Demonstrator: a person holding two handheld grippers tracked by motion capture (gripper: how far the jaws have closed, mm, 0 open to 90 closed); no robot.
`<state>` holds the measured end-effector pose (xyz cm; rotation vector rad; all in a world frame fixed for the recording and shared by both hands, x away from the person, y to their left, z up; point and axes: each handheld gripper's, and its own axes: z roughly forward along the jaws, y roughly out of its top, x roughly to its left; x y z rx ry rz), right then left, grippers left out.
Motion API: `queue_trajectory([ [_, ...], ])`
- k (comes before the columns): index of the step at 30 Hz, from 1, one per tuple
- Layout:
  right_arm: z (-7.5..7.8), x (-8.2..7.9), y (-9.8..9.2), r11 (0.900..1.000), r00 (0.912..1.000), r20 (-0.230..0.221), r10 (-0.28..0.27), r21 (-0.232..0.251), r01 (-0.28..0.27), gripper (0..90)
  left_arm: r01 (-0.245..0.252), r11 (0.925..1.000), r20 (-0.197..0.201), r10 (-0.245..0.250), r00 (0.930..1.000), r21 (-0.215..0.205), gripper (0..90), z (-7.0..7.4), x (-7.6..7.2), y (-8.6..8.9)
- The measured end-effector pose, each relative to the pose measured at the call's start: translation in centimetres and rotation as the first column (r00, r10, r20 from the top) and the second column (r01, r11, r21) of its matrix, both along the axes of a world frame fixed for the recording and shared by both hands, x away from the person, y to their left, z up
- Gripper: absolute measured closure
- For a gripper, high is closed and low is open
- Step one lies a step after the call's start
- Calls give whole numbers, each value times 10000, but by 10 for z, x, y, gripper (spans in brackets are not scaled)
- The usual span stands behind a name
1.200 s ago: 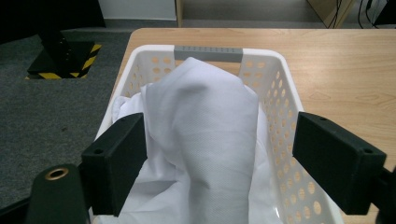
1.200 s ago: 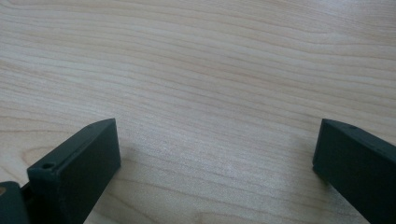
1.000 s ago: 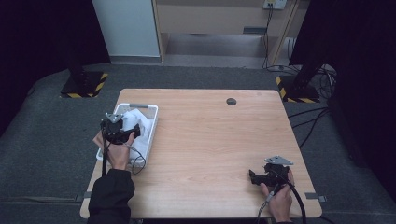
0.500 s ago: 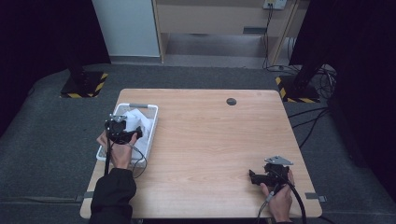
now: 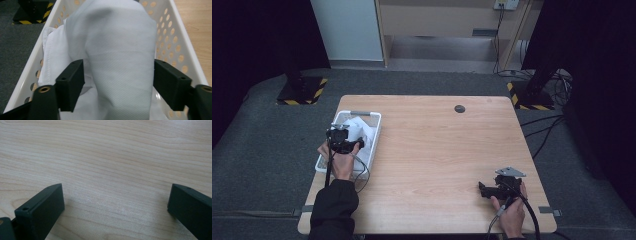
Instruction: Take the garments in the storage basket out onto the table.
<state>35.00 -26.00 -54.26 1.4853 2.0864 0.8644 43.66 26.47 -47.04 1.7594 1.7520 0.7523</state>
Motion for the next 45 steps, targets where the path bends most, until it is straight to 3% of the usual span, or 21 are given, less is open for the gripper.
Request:
queue_trajectory([
  [7,0,0,0,10000,10000,-1,0,-1,0,7,-108,9998,-467,116,9988,172,542,-3,3,0],
  [13,0,0,0,10000,10000,1,2,-4,-2,7,-90,10000,-701,92,9975,37,702,-4,5,1],
  [30,0,0,0,10000,10000,-1,0,-2,0,7,-175,9977,-129,167,9998,-653,721,-4,-3,6],
  [36,0,0,0,10000,10000,0,0,0,0,7,-146,9970,167,159,9997,-763,722,3,-9,8],
  [45,0,0,0,10000,10000,0,0,-1,0,7,-116,9953,990,211,9949,-959,720,25,-23,11],
])
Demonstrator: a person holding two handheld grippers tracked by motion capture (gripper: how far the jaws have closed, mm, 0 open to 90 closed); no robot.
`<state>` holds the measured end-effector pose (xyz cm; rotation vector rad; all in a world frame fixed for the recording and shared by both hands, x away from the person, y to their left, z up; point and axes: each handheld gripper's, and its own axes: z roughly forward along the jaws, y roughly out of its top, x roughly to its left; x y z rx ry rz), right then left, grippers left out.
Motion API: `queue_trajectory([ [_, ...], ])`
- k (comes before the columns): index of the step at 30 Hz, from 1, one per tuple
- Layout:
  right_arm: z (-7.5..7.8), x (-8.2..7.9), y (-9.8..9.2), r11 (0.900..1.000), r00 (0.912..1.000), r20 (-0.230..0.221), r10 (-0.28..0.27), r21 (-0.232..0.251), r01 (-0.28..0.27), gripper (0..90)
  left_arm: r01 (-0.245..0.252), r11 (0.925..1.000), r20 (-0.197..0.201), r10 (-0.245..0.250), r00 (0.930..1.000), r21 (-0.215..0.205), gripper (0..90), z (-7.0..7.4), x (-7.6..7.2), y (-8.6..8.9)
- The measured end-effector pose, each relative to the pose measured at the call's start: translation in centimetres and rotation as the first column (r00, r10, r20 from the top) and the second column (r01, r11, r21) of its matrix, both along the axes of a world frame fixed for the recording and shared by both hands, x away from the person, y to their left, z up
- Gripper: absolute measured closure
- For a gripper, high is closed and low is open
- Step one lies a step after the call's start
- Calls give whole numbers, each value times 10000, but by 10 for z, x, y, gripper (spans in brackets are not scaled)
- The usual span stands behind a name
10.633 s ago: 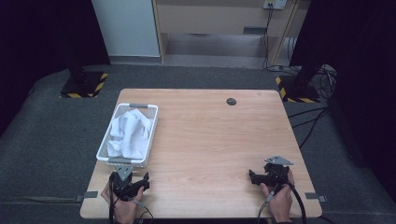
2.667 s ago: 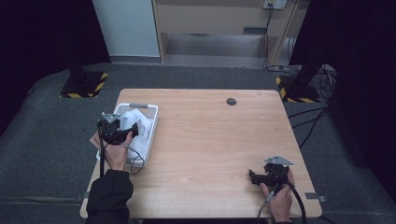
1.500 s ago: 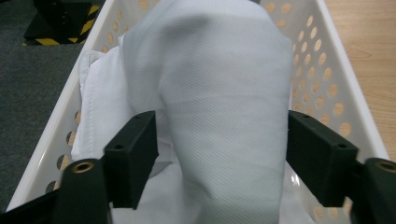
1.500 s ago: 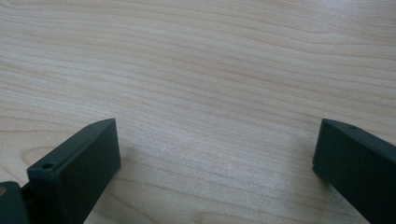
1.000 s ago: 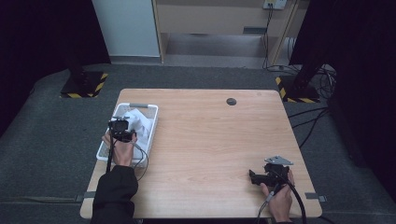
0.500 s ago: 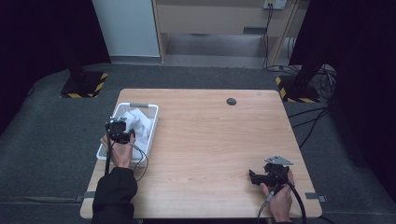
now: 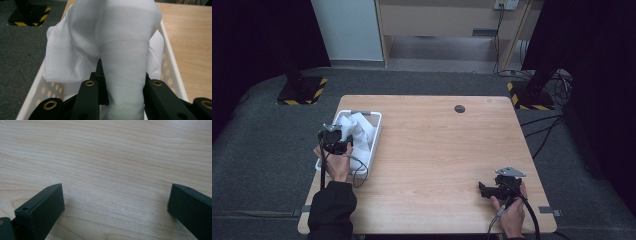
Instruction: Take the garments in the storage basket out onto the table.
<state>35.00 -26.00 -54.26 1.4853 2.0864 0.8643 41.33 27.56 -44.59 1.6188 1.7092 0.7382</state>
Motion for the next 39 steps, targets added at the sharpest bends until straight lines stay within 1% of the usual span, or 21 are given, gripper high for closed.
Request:
queue_trajectory([
  [3,0,0,0,10000,10000,1,1,-2,-1,7,-44,10000,225,44,9997,31,718,9,-6,0],
  [7,0,0,0,10000,10000,1,0,-1,0,7,31,10000,679,-26,9977,-80,717,22,-16,0],
  [14,0,0,0,10000,10000,0,1,0,-1,7,249,9996,1405,-224,9898,-161,713,43,-30,-5],
  [19,0,0,0,10000,10000,-1,0,-2,0,7,523,9986,1898,-495,9806,-99,714,59,-41,-14],
  [23,0,0,0,10000,10000,-1,0,1,0,7,720,9974,2324,-679,9702,-91,714,72,-49,-22],
  [26,0,0,0,10000,10000,-2,-1,0,1,7,826,9966,2492,-783,9653,-69,712,80,-53,-26],
  [29,0,0,0,10000,10000,-1,1,-1,-1,7,926,9957,2626,-874,9609,-75,708,84,-55,-30],
  [34,0,0,0,10000,10000,1,2,-3,-2,7,1145,9933,2768,-1063,9550,-137,706,87,-58,-38],
  [39,0,0,0,10000,10000,-1,0,0,0,7,1424,9898,2893,-1341,9478,-79,703,90,-59,-50],
])
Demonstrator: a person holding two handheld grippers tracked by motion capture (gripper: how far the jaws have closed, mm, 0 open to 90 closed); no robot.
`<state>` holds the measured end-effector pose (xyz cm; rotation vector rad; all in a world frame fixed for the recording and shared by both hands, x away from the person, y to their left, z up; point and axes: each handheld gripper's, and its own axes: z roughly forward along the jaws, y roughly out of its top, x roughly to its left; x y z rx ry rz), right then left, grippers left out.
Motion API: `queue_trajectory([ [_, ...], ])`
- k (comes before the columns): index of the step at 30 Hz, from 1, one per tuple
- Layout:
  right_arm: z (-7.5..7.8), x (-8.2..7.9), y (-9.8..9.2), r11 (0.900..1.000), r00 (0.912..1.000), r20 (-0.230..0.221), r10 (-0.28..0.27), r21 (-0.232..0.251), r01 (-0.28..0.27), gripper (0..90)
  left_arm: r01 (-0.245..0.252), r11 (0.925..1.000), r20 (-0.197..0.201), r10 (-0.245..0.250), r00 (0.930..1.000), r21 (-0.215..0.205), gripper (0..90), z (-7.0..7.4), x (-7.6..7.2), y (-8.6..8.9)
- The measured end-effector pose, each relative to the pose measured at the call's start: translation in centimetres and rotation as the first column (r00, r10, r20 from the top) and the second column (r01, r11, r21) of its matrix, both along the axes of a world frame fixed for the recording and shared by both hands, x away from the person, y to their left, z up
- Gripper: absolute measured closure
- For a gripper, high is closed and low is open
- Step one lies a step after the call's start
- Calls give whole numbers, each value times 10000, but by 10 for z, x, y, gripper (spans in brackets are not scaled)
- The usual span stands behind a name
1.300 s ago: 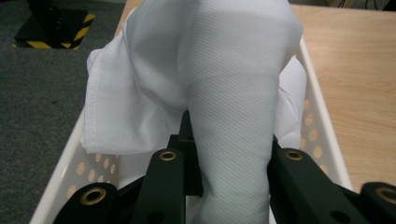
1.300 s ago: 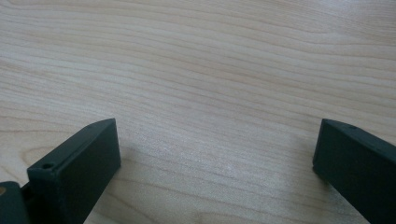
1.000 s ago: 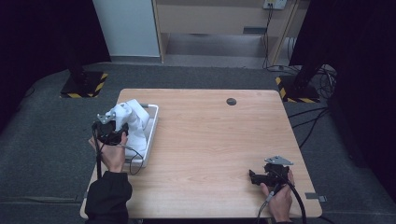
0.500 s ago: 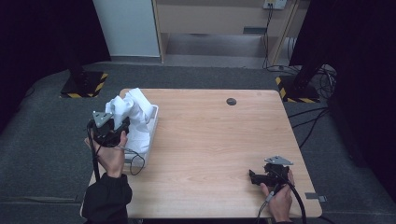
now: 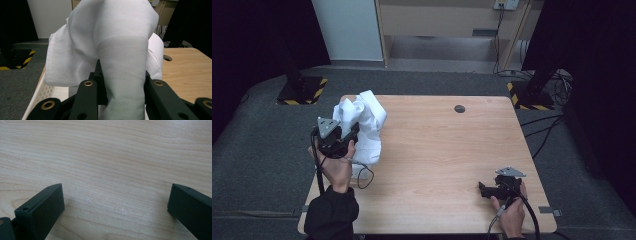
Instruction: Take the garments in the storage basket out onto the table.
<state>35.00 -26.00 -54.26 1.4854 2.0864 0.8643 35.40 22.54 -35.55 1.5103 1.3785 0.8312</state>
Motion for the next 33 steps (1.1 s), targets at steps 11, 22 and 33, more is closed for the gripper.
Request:
queue_trajectory([
  [11,0,0,0,10000,10000,2,4,-1,-4,7,694,9976,-1,-694,9976,61,705,1,6,-31],
  [22,0,0,0,10000,10000,2,5,-7,-5,7,1630,9866,65,-1630,9866,-83,706,7,16,-71],
  [33,0,0,0,10000,10000,2,4,-6,-4,7,2145,9767,107,-2145,9767,5,703,8,21,-96],
])
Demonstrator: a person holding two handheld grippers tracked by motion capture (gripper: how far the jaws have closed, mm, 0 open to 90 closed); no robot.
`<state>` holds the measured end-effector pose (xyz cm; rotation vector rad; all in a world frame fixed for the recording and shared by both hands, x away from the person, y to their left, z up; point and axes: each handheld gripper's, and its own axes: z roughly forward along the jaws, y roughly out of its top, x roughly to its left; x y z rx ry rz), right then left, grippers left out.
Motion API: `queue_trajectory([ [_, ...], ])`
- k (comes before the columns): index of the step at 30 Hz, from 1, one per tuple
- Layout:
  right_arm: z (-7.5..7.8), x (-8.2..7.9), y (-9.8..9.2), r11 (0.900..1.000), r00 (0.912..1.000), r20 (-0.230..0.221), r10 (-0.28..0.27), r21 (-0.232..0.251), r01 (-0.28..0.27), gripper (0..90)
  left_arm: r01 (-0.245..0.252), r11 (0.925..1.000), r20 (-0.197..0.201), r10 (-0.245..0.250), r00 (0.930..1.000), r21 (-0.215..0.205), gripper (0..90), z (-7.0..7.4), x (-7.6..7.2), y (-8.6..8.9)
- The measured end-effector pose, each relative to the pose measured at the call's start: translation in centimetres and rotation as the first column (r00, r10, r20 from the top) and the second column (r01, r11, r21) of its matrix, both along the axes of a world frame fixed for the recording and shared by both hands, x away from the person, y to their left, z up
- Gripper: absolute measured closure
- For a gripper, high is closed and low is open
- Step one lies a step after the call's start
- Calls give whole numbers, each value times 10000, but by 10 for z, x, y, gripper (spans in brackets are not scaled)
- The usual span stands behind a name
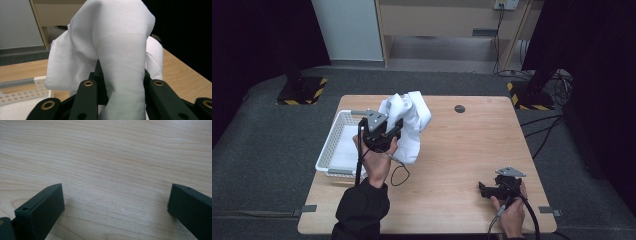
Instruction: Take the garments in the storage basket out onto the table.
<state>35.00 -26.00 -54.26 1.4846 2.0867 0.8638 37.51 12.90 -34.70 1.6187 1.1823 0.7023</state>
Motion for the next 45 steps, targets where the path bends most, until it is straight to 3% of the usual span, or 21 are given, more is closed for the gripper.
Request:
queue_trajectory([
  [18,0,0,0,10000,10000,1,6,1,-6,7,686,9972,-46,-685,9976,308,711,2,7,-37],
  [35,0,0,0,10000,10000,3,8,-1,-8,8,1512,9882,-257,-1506,9883,253,725,3,17,-78],
  [45,0,0,0,10000,10000,4,-3,13,3,7,1803,9832,-237,-1797,9834,265,723,3,18,-90],
])
